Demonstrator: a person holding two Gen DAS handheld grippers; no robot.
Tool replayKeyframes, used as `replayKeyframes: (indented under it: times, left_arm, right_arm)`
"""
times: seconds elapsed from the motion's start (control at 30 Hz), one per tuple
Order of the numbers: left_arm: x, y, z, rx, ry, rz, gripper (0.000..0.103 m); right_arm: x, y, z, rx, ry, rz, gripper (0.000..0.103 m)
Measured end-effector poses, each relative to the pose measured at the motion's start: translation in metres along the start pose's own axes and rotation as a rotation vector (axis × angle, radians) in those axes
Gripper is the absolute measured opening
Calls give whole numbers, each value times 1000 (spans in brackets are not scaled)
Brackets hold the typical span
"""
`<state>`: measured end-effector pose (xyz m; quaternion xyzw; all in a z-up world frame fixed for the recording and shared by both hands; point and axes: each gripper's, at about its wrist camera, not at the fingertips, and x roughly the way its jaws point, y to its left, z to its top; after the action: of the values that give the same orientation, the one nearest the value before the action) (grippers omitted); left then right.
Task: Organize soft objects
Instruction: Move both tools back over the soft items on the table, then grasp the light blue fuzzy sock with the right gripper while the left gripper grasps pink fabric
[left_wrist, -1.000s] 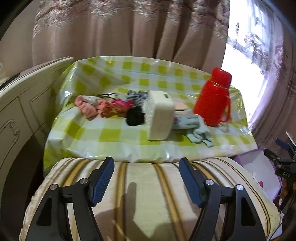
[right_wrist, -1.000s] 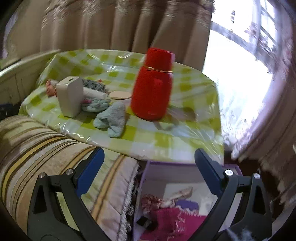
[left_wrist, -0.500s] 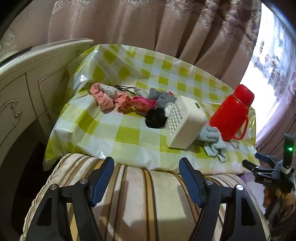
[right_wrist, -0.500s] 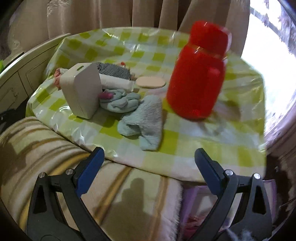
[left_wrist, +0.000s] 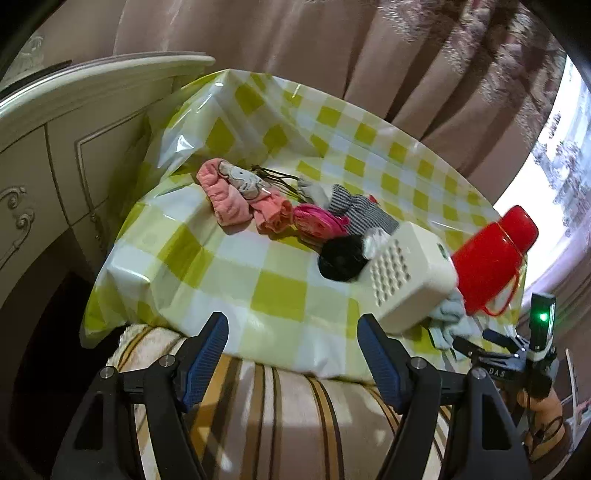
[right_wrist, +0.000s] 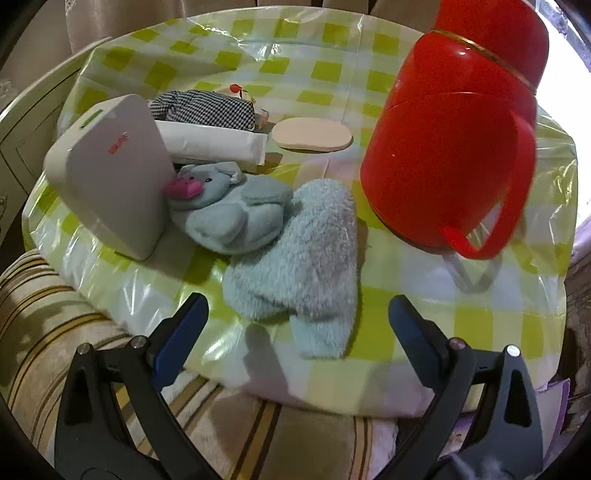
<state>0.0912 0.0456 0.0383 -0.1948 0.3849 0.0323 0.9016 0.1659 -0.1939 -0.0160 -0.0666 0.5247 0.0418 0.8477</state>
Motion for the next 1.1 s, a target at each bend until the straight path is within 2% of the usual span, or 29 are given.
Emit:
replayKeyframes:
  times: [0.17,0.3,0.67,0.9,0.97,1.0,1.07,1.1]
  left_arm:
    - [18,7,24,-23,-5,16,73]
    - [36,15,44,-83,2,8,73]
    - [107,0,86,-272,110,-153,73]
    - [157,4,94,-429,187,-194,73]
    - [171,4,92,-462,218,-210,73]
    - [175,4,92,-470,223,-212,72]
    - [182,3,90,-476,228,-218,59]
    - [184,3,90,-477,229,-221,55]
  right_arm:
    - [13,-2,8,12,10,-6,99]
    - [20,-3,11,21,16,-4,96]
    - [33,-2,14,17,24,-1,87]
    - [37,-6,14,42,25,19,73]
    - [39,-8,13,50,30,25,72]
    - [40,-7,12,51,30,25,70]
    - [41,-7,12,50,31,24,65]
    - [41,-7,12,52,29,23,59]
